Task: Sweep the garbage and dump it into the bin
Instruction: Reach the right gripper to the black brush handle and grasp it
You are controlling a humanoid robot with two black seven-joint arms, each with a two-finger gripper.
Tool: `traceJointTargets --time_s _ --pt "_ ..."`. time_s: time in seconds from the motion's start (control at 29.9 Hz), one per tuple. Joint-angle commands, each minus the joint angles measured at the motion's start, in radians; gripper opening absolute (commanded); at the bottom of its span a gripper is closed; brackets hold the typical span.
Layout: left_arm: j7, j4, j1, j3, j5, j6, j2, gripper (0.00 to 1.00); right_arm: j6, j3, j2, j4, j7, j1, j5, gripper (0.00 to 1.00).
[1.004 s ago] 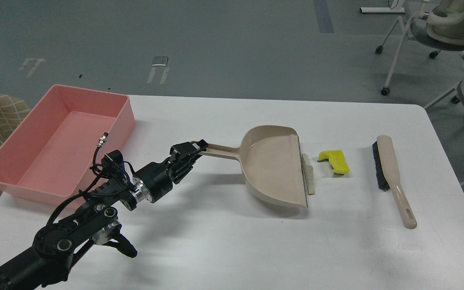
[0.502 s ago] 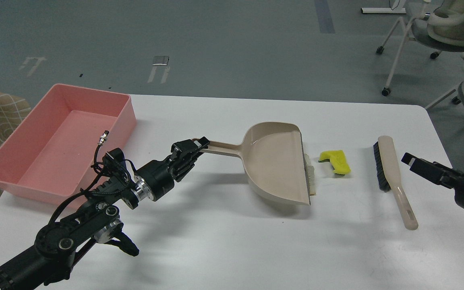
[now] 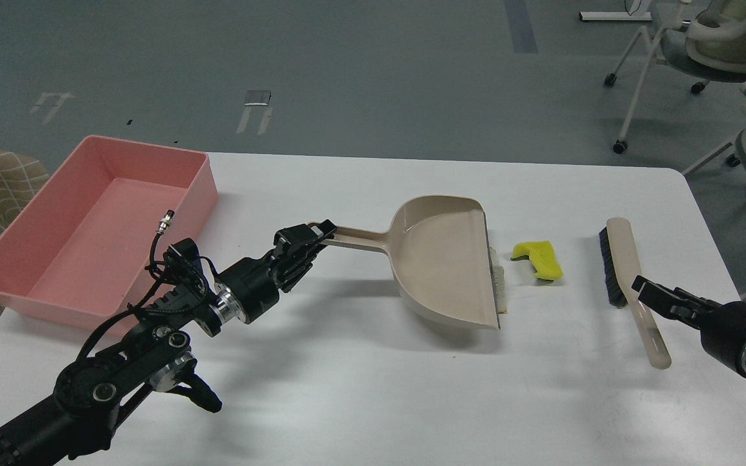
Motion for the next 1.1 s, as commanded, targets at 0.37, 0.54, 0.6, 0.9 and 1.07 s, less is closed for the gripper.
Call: traceJointTargets --time_s 0.37,0.54,0.6,0.9,1.07 --pt "-0.009 0.034 0.007 0.000 0.000 0.000 -0.005 0.00 0.001 -0.047 0.010 0.001 -0.091 -0.003 -0.002 0.36" --pt "-0.011 0.034 0.007 0.000 0.000 0.000 -0.005 0.00 0.003 -0.052 0.005 0.006 -0.093 -0.012 -0.001 0.10" --pt "-0.014 0.034 0.007 0.002 0.000 0.000 -0.005 0.00 0.003 -0.060 0.004 0.006 -0.093 -0.014 -0.001 0.06" --pt "-0.014 0.039 0.007 0.000 0.000 0.000 -0.005 0.00 -0.003 -0.061 0.014 0.014 -0.082 -0.014 0.007 0.00" --pt "-0.011 0.039 0.007 0.002 0.000 0.000 -0.005 0.00 -0.002 -0.052 0.059 0.047 -0.077 -0.003 0.018 0.00"
